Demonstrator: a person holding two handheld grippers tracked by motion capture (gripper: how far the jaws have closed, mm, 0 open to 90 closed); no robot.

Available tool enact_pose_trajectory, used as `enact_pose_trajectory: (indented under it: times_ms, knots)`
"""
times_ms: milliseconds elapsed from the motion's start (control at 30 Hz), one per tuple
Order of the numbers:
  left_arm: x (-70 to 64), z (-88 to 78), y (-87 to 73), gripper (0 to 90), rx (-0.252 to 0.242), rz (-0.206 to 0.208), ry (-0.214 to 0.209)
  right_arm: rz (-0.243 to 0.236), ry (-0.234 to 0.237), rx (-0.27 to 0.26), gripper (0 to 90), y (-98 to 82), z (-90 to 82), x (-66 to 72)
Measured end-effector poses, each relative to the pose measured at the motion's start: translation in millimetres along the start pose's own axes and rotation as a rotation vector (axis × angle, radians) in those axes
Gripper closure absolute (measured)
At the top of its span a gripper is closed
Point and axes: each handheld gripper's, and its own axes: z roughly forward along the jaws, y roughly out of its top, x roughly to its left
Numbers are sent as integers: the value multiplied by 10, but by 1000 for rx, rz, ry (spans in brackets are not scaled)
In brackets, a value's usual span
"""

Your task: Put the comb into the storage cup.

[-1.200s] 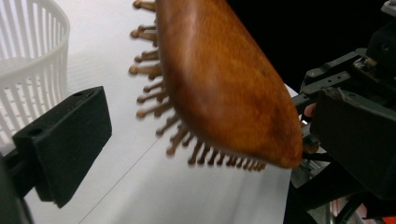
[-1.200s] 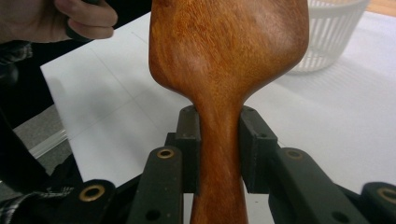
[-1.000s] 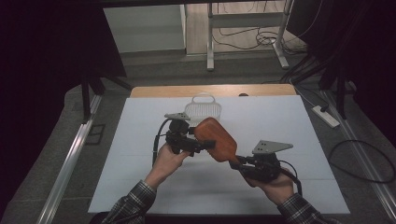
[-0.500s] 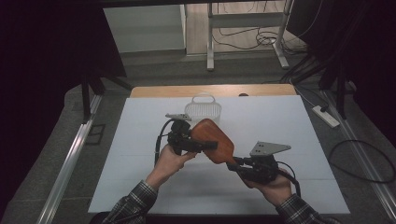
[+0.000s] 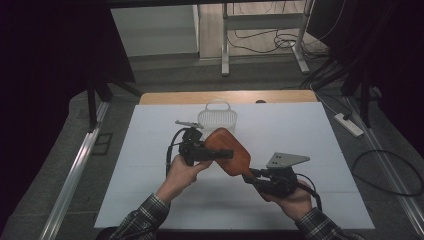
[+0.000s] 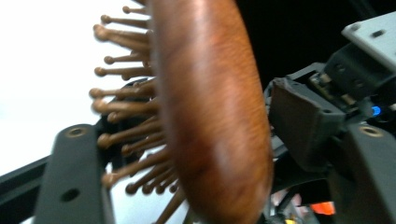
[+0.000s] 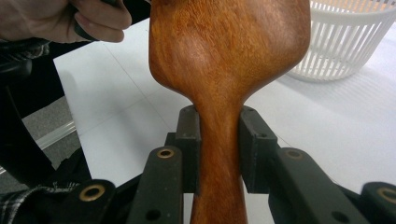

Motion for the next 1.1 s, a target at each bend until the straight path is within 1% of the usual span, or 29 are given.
enact_pose_trajectory:
  times_ms: [67, 167, 267, 367, 467, 600, 667, 733, 833, 900, 1000, 1033, 1100]
  knots:
    - [10, -2, -3, 366, -1, -15, -16, -3, 0, 3, 722, -6, 9, -6]
    - [36, -25, -9, 425, -17, -47, -58, -14, 0, 17, 723, -21, 31, -7]
    - [79, -43, -10, 479, -25, -84, -121, -27, -2, 27, 723, -25, 47, 1]
    - [87, -41, -16, 512, -27, -85, -135, -35, -6, 29, 723, -29, 62, 4]
    - [80, -39, -16, 528, -23, -70, -131, -44, -11, 38, 722, -36, 78, 1]
    - [37, -46, -5, 542, -27, -47, -120, -58, -18, 40, 720, -34, 84, 3]
    - [-3, -48, 8, 545, -22, -27, -106, -58, -12, 40, 717, -32, 85, 0]
    - [-39, -46, 19, 546, -16, -8, -92, -66, -17, 42, 715, -35, 89, 6]
    - [-73, -46, 26, 545, -15, 9, -77, -69, -18, 49, 705, -37, 94, 4]
    - [-96, -53, 31, 544, -18, 20, -61, -72, -20, 53, 683, -38, 94, 2]
    - [-112, -79, 43, 543, -22, 39, -40, -77, -23, 60, 626, -40, 98, 5]
    - [-112, -79, 43, 543, -22, 39, -40, -77, -23, 60, 626, -40, 98, 5]
    - [-111, -108, 50, 543, -33, 41, -31, -81, -36, 74, 554, -42, 105, 6]
